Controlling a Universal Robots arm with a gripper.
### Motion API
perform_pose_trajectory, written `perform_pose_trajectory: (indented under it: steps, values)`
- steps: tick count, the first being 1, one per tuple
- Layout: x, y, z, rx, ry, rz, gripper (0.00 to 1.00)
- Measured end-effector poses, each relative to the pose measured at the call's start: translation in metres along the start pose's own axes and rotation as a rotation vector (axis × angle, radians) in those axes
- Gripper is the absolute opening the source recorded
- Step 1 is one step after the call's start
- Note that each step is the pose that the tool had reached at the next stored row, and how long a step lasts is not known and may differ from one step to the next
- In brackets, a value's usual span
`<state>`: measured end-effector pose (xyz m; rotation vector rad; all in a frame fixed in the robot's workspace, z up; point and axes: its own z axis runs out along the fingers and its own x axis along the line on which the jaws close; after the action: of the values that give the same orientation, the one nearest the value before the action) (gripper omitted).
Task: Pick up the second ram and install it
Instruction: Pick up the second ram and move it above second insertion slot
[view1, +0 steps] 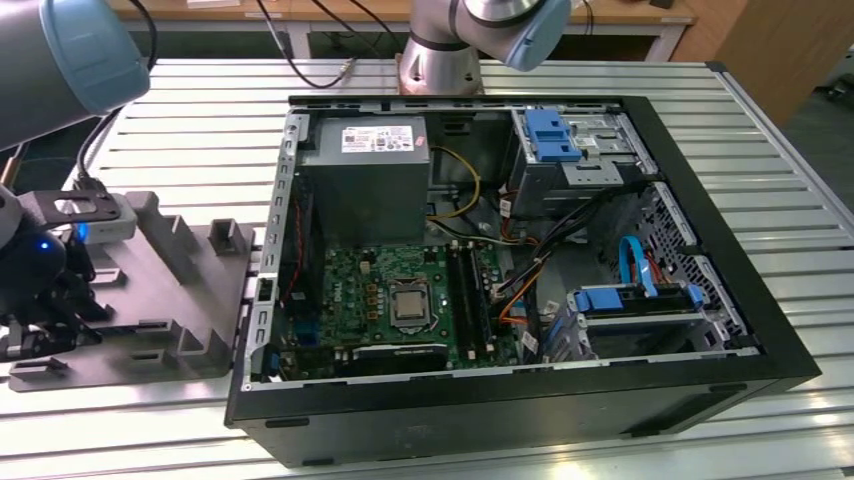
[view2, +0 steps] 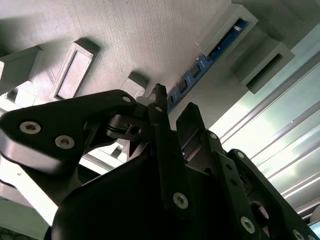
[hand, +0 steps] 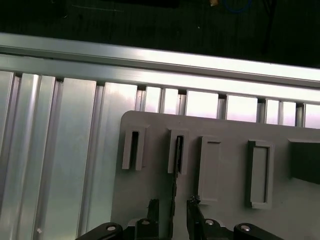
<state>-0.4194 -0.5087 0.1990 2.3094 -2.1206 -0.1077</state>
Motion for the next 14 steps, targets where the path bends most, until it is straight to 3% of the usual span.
perform_pose_trajectory:
  steps: [8,9,14]
  values:
    - [0.0,0.0,-0.0001,-0.0001,-0.0002,0.0,0.34]
    - [0.0,0.0,-0.0001,-0.0001,-0.0002,0.0,0.27]
    - [0.0001,0.0,0.0008,0.0002,-0.0003,0.0,0.27]
